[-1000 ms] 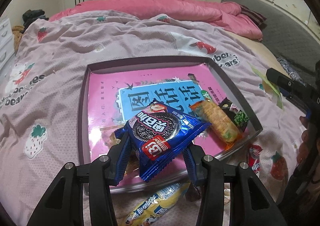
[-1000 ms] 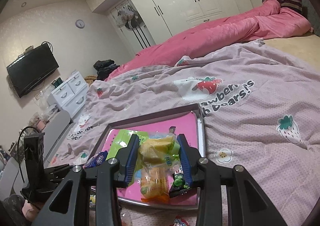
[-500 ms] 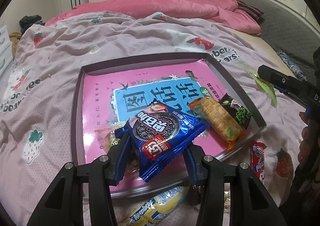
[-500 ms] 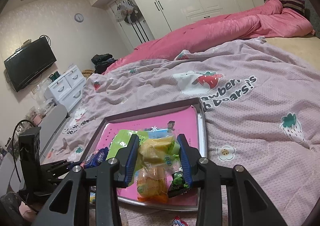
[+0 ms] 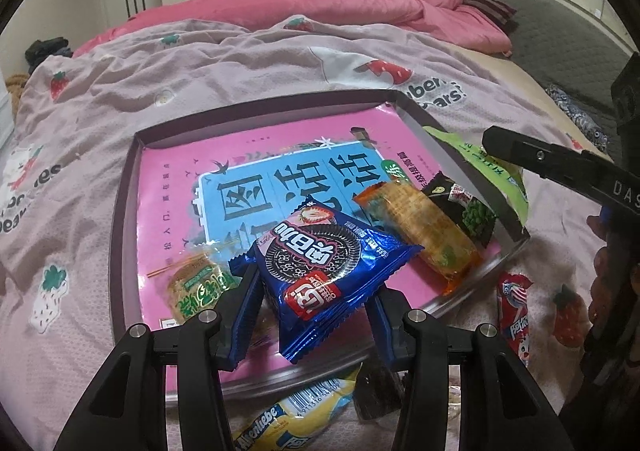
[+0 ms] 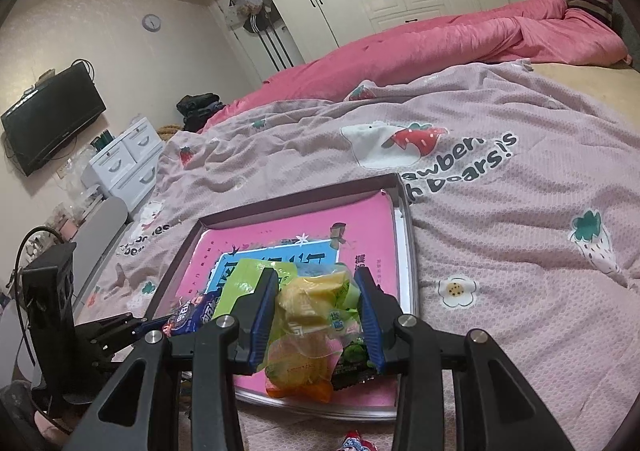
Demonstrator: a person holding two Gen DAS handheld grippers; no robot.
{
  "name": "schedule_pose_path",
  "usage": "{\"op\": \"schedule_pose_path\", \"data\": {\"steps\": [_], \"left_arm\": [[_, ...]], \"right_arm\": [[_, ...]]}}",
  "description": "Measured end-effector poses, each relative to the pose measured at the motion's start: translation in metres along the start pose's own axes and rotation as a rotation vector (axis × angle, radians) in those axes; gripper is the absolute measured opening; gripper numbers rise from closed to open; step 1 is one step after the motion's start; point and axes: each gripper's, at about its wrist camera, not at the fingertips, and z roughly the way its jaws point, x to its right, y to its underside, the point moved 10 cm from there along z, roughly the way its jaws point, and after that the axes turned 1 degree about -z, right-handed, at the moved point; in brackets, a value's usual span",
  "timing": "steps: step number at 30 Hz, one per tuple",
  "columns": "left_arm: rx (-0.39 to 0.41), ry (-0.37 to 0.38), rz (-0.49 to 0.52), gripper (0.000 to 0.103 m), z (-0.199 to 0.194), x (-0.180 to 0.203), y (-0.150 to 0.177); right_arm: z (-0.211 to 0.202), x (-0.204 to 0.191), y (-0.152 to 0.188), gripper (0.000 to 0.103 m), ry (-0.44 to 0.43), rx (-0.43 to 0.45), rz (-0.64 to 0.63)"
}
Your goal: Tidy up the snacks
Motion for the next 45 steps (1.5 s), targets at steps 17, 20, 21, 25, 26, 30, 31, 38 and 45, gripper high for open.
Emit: {"op": "schedule_pose_path", "data": {"steps": [17, 20, 21, 25, 26, 30, 31, 38, 45], "left_arm": [[-0.012, -0.012, -0.012, 0.051, 0.004, -0.006, 0.004], [-0.011, -0.017, -0.016, 0.051, 0.004, -0.008, 0.003], [-0.011, -0.018, -0.017, 0.051, 0.004, -0.009, 0.003], [-0.011, -0.022, -0.022, 0.051, 0.004, -0.011, 0.003], [-0.010, -0.022, -0.024, 0.051, 0.004, -0.012, 0.003], [-0.016, -0.018, -0.037, 0.051, 0.004, -0.014, 0.003], [-0.015, -0.019, -0.039, 0.051, 0.003, -0.014, 0.003], [-0.017, -0.021, -0.051, 0.051, 0.003, -0.017, 0.004], [-0.019, -0.012, -0.063, 0.051, 0.001, -0.019, 0.003]], "right_arm": [[0.018, -0.008, 0.015, 0.040, 0.005, -0.062, -0.034], [0.020, -0.007, 0.017, 0.040, 0.020, -0.071, -0.041], [0.021, -0.006, 0.018, 0.040, 0.023, -0.073, -0.040], [0.023, -0.002, 0.018, 0.041, 0.033, -0.079, -0.027], [0.023, -0.001, 0.019, 0.041, 0.035, -0.081, -0.025], [0.024, -0.001, 0.020, 0.041, 0.040, -0.084, -0.029], [0.024, -0.002, 0.021, 0.041, 0.040, -0.086, -0.031], [0.023, -0.003, 0.019, 0.042, 0.051, -0.075, -0.043], [0.017, -0.005, 0.015, 0.042, 0.039, -0.062, -0.045]]}}
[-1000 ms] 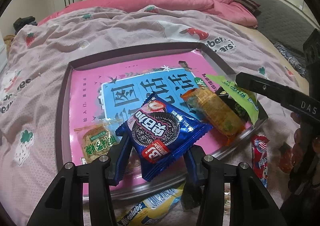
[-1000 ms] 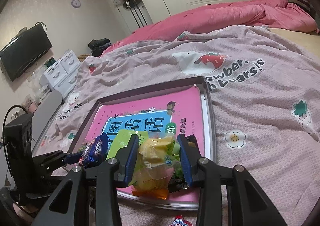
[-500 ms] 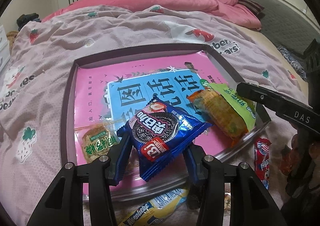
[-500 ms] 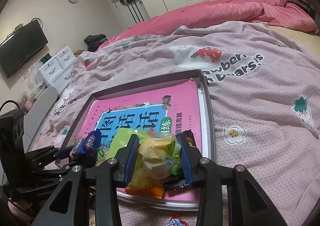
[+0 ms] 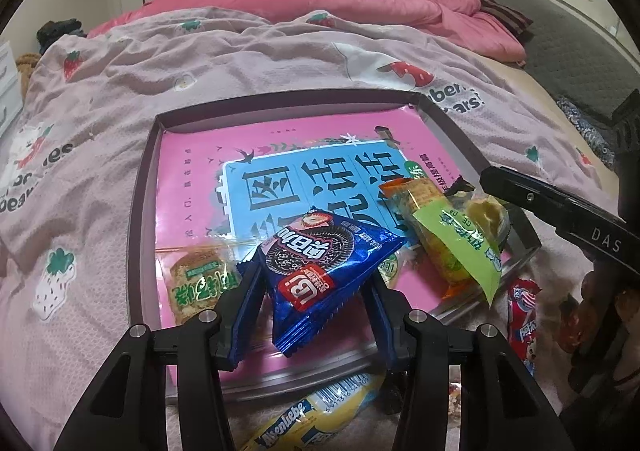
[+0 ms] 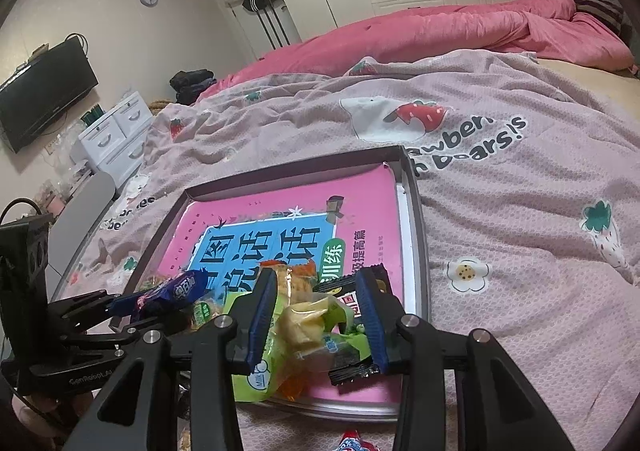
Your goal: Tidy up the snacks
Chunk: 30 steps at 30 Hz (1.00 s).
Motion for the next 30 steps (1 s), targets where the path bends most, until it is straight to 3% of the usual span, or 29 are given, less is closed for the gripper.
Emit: {"op": "schedule_pose_path", "data": {"steps": [13, 16, 19, 30], "left_arm": [[0.037, 0.030, -0.030, 0.061, -0.022, -0.004, -0.010], [0.063, 0.033, -0.043, 0.062, -0.035, -0.008, -0.015], [0.085, 0.042, -0.053, 0.071, -0.047, -0.011, -0.020], [0.128, 0.022, -0.041, 0.073, -0.082, -0.025, -0.020]], "right_arm": [[-0.016, -0.009, -0.008, 0.042, -0.025, 0.041, -0.029], [-0.026, -0.015, -0.011, 0.045, -0.028, 0.068, -0.055], [-0.035, -0.023, -0.012, 0.049, -0.038, 0.086, -0.087], [-0.056, -0.060, 0.003, 0.052, -0.035, 0.100, -0.246]]}}
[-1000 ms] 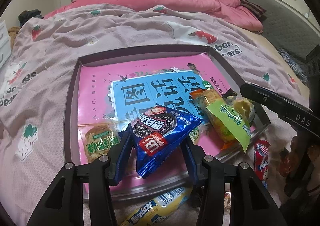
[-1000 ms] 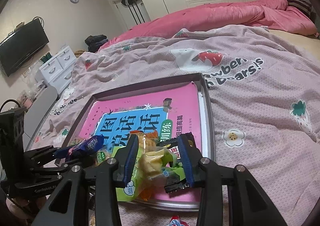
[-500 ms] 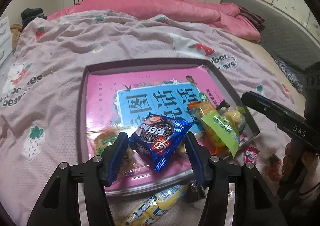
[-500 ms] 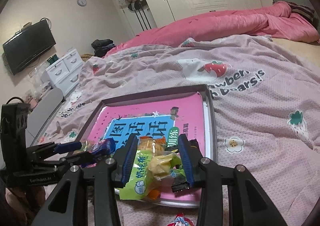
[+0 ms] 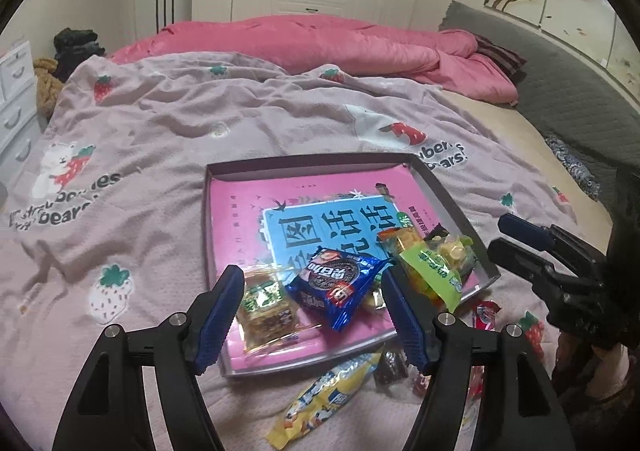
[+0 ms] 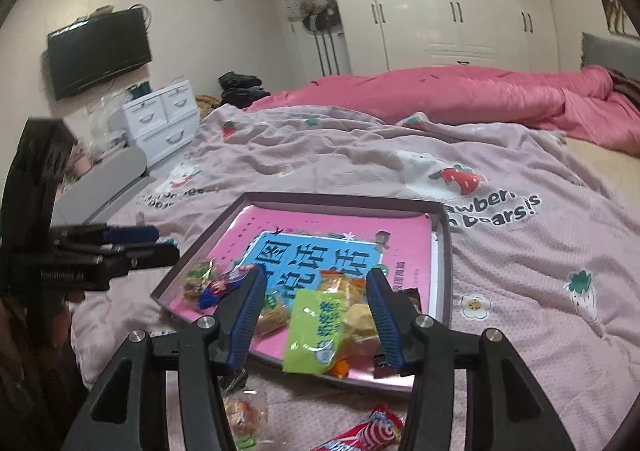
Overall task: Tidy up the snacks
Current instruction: 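Open both grippers and move both tools back toward the snacks beside the tray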
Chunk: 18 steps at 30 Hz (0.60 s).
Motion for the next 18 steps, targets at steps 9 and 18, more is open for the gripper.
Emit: {"op": "schedule_pose_path", "data": {"steps": [9, 18], "left_arm": [[0.009, -0.003, 0.015, 0.073, -0.016, -0.001, 0.002], [-0.037, -0.006, 0.040, 0.073, -0.018, -0.004, 0.020]], "right_arm": [[-0.013, -0.008, 0.006, 0.053, -0.004, 0.000, 0.003], [-0.020, -0.016, 0.010, 0.056, -0.014, -0.003, 0.000]]}}
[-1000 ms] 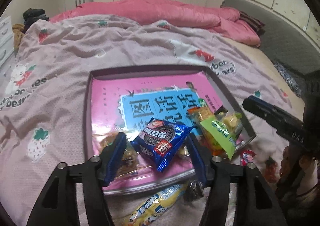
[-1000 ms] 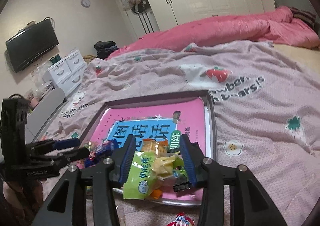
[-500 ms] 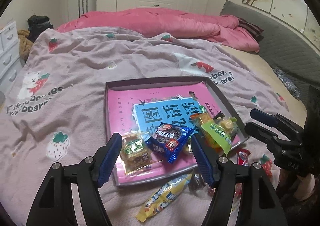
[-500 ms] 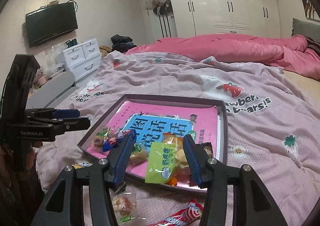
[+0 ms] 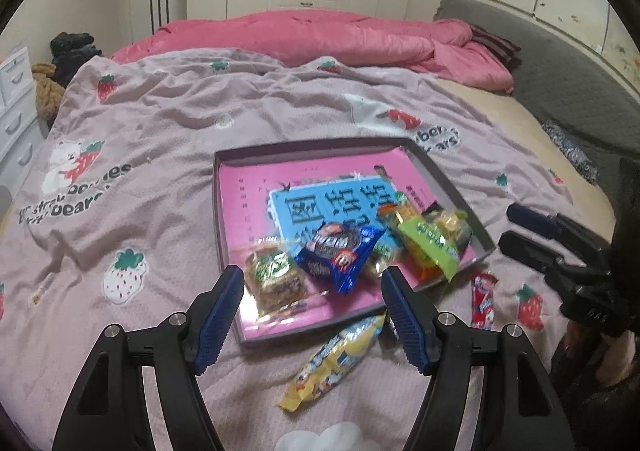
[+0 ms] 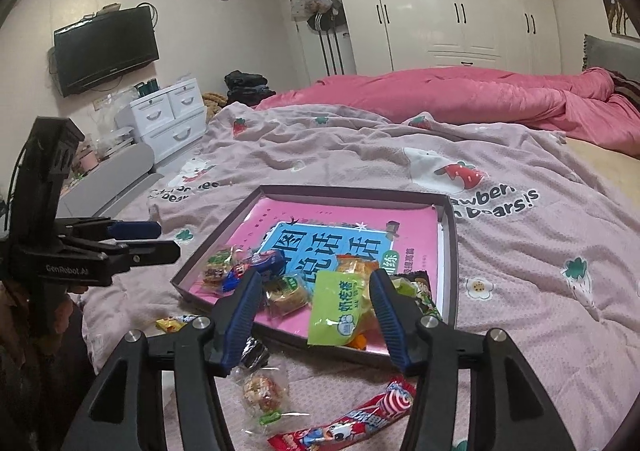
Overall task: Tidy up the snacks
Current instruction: 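Open both grippers and move both tools back toward the snacks beside the tray, then grasp the yellow wafer stick with the left gripper while the right grasps the clear pastry bag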
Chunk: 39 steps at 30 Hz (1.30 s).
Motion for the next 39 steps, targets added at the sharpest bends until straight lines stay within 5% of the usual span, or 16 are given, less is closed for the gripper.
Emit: {"op": "schedule_pose_path", "data": {"steps": [39], "left_arm": [[-0.189, 0.025, 0.185, 0.073, 0.028, 0.030, 0.068]], "right_arm": [[0.013, -0.047, 0.062, 0.057, -0.047, -0.209, -0.138]]}}
